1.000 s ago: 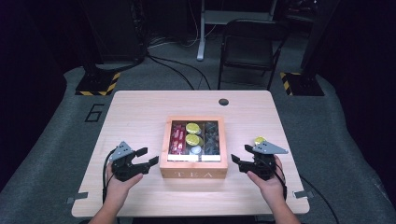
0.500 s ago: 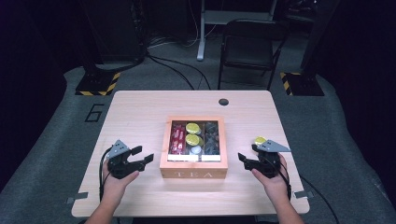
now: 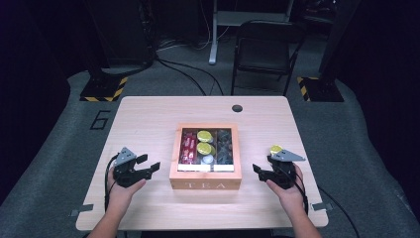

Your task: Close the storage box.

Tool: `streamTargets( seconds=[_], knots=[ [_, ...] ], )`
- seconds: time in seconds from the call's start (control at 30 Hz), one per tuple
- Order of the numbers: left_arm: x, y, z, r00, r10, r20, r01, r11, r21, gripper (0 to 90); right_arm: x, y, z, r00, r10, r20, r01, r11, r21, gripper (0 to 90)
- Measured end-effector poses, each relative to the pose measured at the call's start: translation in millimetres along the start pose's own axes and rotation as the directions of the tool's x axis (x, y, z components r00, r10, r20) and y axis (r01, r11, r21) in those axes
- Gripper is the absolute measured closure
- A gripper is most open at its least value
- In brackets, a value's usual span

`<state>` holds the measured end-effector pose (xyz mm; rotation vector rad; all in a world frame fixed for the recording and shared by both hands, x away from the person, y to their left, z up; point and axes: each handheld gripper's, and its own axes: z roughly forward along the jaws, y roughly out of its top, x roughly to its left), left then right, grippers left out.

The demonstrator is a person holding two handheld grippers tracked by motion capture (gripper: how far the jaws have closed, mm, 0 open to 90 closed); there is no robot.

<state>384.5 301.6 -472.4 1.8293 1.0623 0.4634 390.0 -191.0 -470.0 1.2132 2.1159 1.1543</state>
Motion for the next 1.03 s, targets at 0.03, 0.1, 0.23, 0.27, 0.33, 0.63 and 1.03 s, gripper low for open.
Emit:
streamTargets(
  seconds=[0.03, 0.1, 0.23, 0.27, 0.33, 0.63, 1.03],
  knots=[
    [0.2, -0.2, 1.4, 1.0000, 0.002, -0.005, -0.002, 1.0000, 0.000, 33.9, 0.1, -0.2, 0.5, 1.0000, 0.002, -0.002, -0.002, 1.000, 0.002, 29.2],
    [1.1, -0.8, 3.5, 1.0000, 0.003, -0.009, -0.003, 0.9999, 0.012, 33.9, -1.1, -0.8, 0.8, 1.0000, 0.001, 0.006, -0.001, 1.000, 0.008, 29.2],
    [4.6, -2.2, 6.8, 0.9999, -0.008, -0.013, 0.009, 0.9996, 0.029, 33.9, -3.9, -2.2, 1.9, 0.9998, 0.011, 0.016, -0.012, 1.000, 0.018, 29.2],
    [5.4, -2.8, 7.6, 0.9998, -0.016, -0.012, 0.017, 0.9994, 0.032, 33.9, -5.2, -2.6, 2.4, 0.9997, 0.008, 0.023, -0.009, 1.000, 0.018, 29.2],
    [7.5, -3.8, 8.9, 0.9996, -0.025, -0.015, 0.025, 0.9989, 0.039, 33.9, -6.6, -3.2, 3.3, 0.9996, 0.011, 0.027, -0.012, 1.000, 0.026, 29.2],
    [12.5, -6.4, 15.6, 0.9986, -0.049, -0.019, 0.050, 0.9964, 0.069, 33.9, -6.7, -6.0, 12.2, 0.9993, -0.010, 0.037, 0.007, 0.997, 0.073, 29.2],
    [8.5, -4.3, 18.6, 0.9986, -0.047, -0.025, 0.048, 0.9969, 0.063, 33.9, -6.8, -7.4, 11.3, 0.9991, -0.009, 0.042, 0.005, 0.997, 0.073, 29.2]
  ],
)
